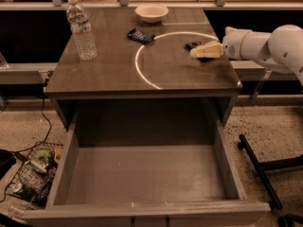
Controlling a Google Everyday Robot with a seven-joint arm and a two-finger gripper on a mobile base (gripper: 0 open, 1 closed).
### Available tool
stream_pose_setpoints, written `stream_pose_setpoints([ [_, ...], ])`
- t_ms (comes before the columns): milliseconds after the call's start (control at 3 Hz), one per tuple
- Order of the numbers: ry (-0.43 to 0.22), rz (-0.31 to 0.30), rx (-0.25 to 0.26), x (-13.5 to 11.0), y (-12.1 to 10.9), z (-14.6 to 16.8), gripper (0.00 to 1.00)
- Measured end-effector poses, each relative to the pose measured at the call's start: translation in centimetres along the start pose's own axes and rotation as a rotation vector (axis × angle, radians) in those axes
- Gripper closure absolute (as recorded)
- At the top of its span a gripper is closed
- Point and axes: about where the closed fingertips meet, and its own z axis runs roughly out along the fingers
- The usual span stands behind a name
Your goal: Place rxbar chocolate into top drawer
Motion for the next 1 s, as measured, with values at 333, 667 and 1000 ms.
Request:
stream_pose_setpoints([
  [333,0.007,0.026,-0.030,1.0,1.0,0.8,0.00],
  [667,0.007,0.042,-0.050,1.6,1.8,1.3,0.00],
  [1000,0.010,0.065,-0.072,2.4,2.7,1.8,0.00],
])
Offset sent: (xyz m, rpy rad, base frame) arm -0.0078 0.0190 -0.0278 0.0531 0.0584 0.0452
